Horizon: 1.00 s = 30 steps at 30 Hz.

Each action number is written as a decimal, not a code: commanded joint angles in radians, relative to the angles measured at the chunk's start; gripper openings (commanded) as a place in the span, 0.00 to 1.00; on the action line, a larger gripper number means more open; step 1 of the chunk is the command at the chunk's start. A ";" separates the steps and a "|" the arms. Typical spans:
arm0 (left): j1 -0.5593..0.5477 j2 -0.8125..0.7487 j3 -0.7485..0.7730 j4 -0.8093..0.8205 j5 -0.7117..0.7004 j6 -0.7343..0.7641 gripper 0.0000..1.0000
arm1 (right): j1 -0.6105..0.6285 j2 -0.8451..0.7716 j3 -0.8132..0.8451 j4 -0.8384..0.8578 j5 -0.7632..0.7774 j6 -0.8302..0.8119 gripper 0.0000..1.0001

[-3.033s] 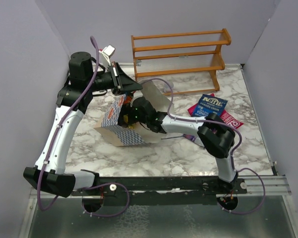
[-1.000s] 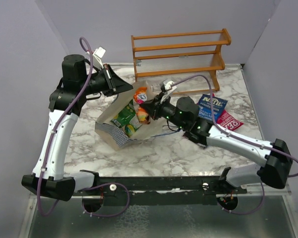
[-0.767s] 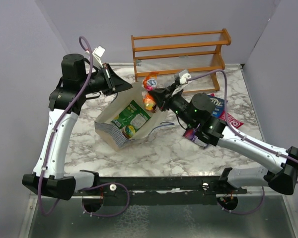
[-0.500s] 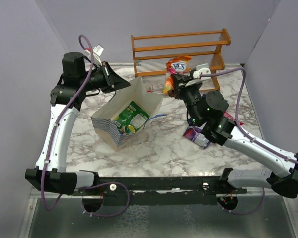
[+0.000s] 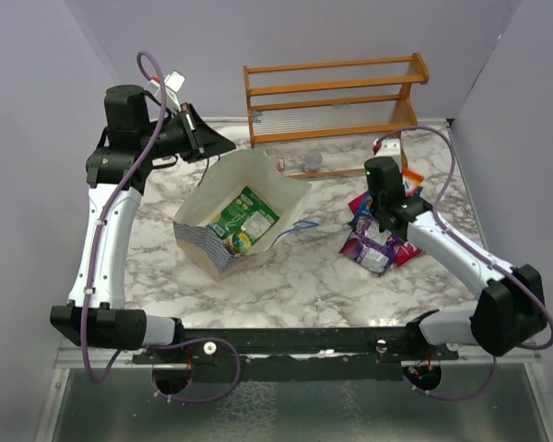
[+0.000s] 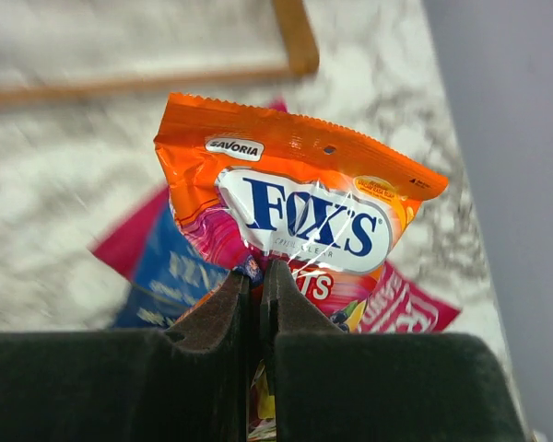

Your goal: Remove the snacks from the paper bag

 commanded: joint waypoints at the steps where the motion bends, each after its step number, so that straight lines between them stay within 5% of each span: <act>1: 0.006 0.026 0.070 0.046 0.113 0.010 0.00 | -0.067 0.089 -0.036 -0.225 -0.037 0.143 0.02; 8: 0.005 0.040 0.086 0.053 0.214 -0.007 0.00 | -0.069 0.185 -0.018 -0.282 -0.120 0.214 0.13; 14: 0.006 0.023 0.053 0.109 0.298 -0.058 0.00 | -0.069 0.136 0.055 -0.283 -0.259 0.214 0.64; 19: 0.006 -0.018 -0.040 0.311 0.377 -0.198 0.00 | -0.069 0.010 0.136 -0.185 -0.446 0.123 0.85; 25: 0.006 -0.042 -0.089 0.403 0.390 -0.260 0.00 | -0.069 -0.102 0.142 0.042 -0.990 0.087 0.88; 30: 0.006 -0.064 -0.116 0.493 0.377 -0.315 0.00 | -0.060 -0.123 0.089 0.292 -1.347 0.252 0.81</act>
